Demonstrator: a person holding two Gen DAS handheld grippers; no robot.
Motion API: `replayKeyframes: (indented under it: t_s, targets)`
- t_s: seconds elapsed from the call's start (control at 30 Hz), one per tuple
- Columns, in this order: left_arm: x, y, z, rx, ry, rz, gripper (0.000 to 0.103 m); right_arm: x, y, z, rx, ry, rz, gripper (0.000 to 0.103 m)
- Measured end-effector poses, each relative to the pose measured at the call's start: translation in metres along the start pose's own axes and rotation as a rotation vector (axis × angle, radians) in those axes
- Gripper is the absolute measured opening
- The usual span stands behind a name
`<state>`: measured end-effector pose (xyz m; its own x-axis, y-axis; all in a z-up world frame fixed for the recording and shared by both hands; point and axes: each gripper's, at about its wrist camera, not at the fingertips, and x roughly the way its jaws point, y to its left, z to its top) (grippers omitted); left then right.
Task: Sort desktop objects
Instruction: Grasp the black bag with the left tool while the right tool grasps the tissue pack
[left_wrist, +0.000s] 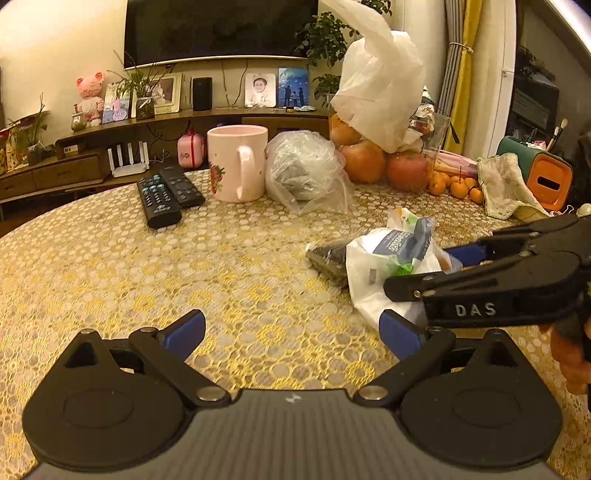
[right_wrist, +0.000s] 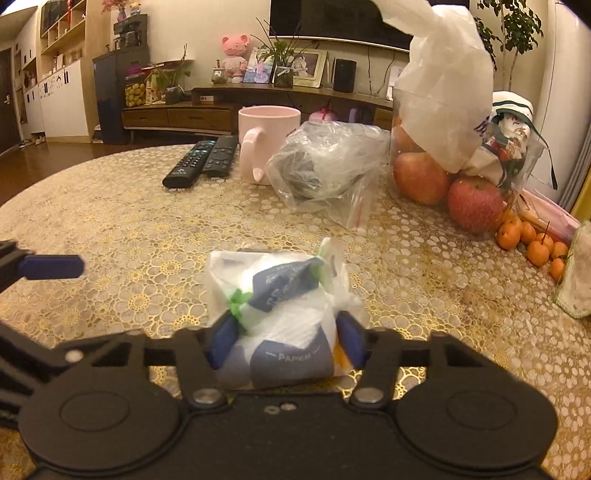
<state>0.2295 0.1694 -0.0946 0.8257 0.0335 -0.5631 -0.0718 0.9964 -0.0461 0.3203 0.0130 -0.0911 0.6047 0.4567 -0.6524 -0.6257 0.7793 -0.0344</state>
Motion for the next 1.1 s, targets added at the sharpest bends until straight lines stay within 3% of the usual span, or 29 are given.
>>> replayKeyframes:
  t_s: [0.03,0.2,0.47,0.73,0.83,1.0,1.03,1.1]
  targets:
    - [0.001,-0.003,0.002,0.008,-0.003,-0.001,0.101,-0.003,-0.002,0.000,0.004,-0.001,0.004,0.044]
    - [0.009,-0.014,0.012,0.036,-0.018,-0.011,0.101,-0.020,-0.016,0.001,0.025,-0.035,-0.017,0.034]
    - [0.046,-0.032,0.029,0.046,-0.011,-0.023,0.101,-0.029,-0.052,-0.002,0.055,-0.022,-0.085,0.033]
    - [0.086,-0.043,0.039,0.009,0.031,-0.010,0.099,-0.025,-0.070,-0.012,0.072,0.013,-0.094,0.033]
    - [0.092,-0.041,0.038,-0.017,0.045,-0.023,0.093,-0.024,-0.073,-0.014,0.083,0.018,-0.090,0.033]
    - [0.098,-0.040,0.041,-0.034,0.060,0.009,0.061,-0.024,-0.074,-0.015,0.091,0.021,-0.088,0.033]
    - [0.098,-0.039,0.042,-0.041,0.061,0.007,0.050,-0.024,-0.074,-0.015,0.093,0.021,-0.088,0.033]
    - [0.096,-0.040,0.043,-0.046,0.064,0.012,0.042,-0.025,-0.074,-0.015,0.102,0.023,-0.087,0.033]
